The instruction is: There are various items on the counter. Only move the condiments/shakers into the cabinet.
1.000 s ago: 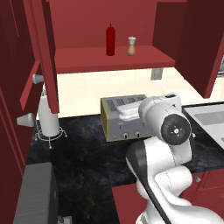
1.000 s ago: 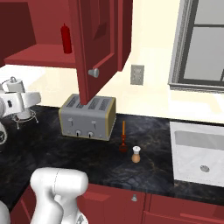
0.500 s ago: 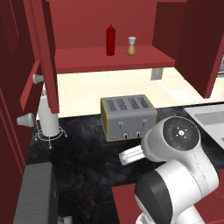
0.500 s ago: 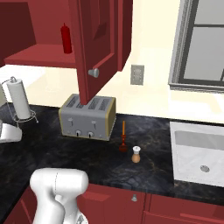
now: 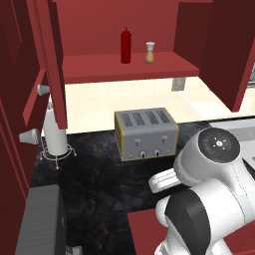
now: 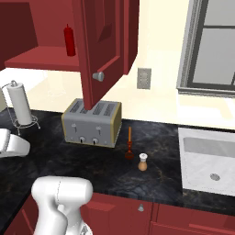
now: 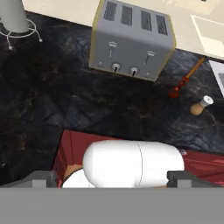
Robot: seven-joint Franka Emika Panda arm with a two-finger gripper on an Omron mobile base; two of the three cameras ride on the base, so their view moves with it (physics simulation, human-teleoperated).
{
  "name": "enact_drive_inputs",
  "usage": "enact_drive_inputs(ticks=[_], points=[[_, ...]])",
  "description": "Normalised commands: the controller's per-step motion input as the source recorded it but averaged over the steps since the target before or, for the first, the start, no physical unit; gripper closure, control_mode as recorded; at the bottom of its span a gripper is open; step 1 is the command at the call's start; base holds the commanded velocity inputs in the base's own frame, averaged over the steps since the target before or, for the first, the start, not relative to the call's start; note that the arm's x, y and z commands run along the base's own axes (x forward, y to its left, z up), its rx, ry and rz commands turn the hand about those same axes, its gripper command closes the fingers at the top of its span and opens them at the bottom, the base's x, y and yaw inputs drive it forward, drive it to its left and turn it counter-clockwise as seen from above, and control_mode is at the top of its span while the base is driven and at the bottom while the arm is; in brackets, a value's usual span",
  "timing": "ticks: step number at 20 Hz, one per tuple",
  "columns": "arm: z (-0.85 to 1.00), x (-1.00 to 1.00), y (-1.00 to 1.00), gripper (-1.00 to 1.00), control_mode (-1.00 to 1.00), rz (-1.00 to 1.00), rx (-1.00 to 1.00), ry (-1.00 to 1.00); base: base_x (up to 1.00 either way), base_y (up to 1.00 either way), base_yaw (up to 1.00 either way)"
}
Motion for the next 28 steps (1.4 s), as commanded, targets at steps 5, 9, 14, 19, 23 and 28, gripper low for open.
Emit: enact_drive_inputs(ticks=[5, 9, 14, 19, 23, 28], points=[[-0.27, 0.00, -0.87, -1.00, -1.00, 0.00, 0.00, -0.12, 0.00, 0.00, 0.00], [-0.22, -0.03, -0.86, -1.00, -1.00, 0.00, 0.00, -0.14, 0.00, 0.00, 0.00], [-0.27, -0.54, -0.93, -1.00, -1.00, 0.00, 0.00, -0.07, 0.00, 0.00, 0.00], [-0.35, -0.67, -0.89, -1.00, -1.00, 0.00, 0.02, -0.01, 0.00, 0.00, 0.00], [-0.05, 0.00, -1.00, -1.00, -1.00, 0.02, 0.13, -0.01, 0.00, 0.00, 0.00], [-0.13, 0.32, -0.98, -1.00, -1.00, 0.27, 0.03, -0.02, 0.00, 0.00, 0.00]])
